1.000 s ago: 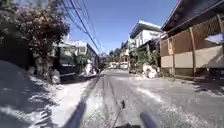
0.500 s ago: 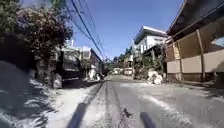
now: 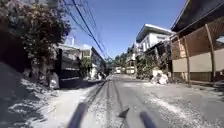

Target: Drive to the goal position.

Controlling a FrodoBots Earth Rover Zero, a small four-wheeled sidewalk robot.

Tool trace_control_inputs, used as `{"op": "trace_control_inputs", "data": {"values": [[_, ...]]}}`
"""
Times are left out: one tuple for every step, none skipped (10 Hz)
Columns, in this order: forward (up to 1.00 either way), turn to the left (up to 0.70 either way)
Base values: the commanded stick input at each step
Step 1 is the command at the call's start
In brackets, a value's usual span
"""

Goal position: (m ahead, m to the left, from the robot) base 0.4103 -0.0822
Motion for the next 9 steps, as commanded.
{"op": "trace_control_inputs", "data": {"values": [[0.7, -0.27], [0.7, -0.31], [0.7, -0.35], [0.7, -0.35], [0.7, -0.35], [0.7, -0.35], [0.7, -0.35], [0.7, -0.35], [0.7, -0.35]]}}
